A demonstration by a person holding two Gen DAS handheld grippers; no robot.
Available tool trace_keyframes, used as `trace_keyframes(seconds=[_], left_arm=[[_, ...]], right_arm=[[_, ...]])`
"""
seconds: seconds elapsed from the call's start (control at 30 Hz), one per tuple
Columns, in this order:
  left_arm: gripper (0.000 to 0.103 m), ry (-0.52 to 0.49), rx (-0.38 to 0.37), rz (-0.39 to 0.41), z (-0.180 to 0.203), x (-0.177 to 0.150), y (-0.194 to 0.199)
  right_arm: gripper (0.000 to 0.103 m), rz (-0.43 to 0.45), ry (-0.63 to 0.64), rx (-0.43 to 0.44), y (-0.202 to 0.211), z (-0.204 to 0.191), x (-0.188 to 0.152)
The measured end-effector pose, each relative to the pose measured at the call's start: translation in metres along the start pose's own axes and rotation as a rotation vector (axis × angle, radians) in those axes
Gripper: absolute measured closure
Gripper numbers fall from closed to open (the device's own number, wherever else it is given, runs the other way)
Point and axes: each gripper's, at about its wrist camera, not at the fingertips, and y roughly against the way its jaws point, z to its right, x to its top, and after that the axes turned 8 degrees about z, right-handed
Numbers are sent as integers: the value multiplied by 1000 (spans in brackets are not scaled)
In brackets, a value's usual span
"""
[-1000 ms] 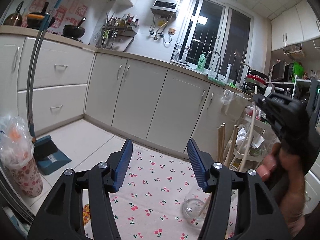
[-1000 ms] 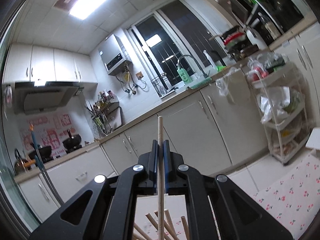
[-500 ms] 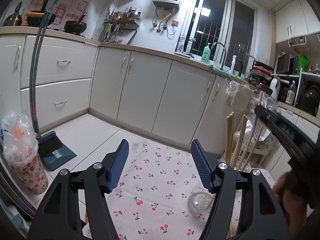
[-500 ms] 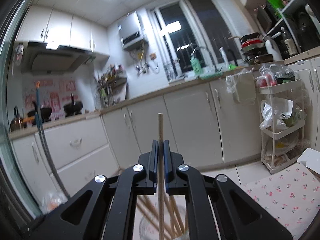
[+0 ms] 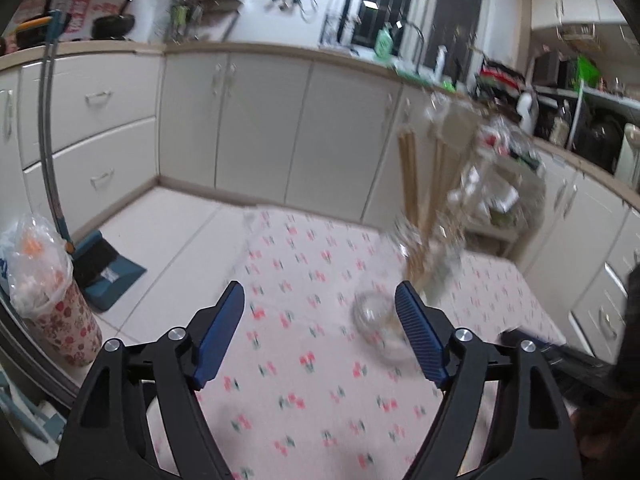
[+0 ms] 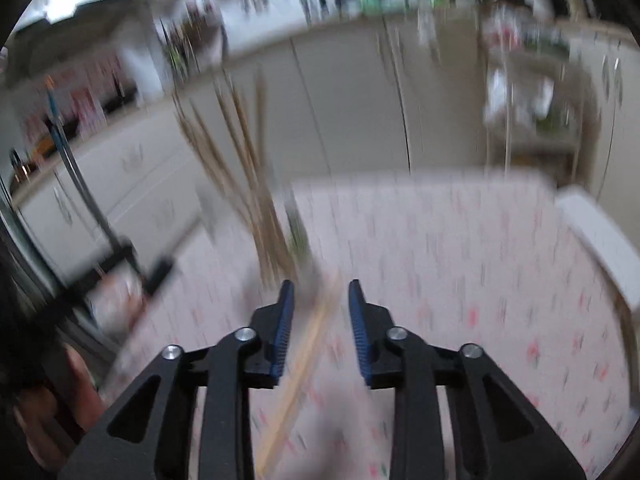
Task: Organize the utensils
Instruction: 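Grasp a loose stick with the right gripper while the left gripper grasps another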
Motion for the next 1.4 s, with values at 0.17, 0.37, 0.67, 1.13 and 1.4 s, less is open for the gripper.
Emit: trace_keyframes(seconds=[0.17,0.37,0.67,1.13,1.4], left_arm=[[23,-5,8,-64,3,-13,8],[21,9,20,-100,-5,-19,10],[20,8,2,-142,-1,-23,7],[20,-203,-90,-295,97,-44,-42],[59,-287,-49,-399,125,-65,-78]], right_arm=[[81,-55,-24,-12,-28,-3,3],[84,-99,28,-93,-69,-18,23],[95,-171,150,-109,-75,-14,15],[97,-251,163,17,13,41,-31],[97,-257,132,36,23,53,-33]])
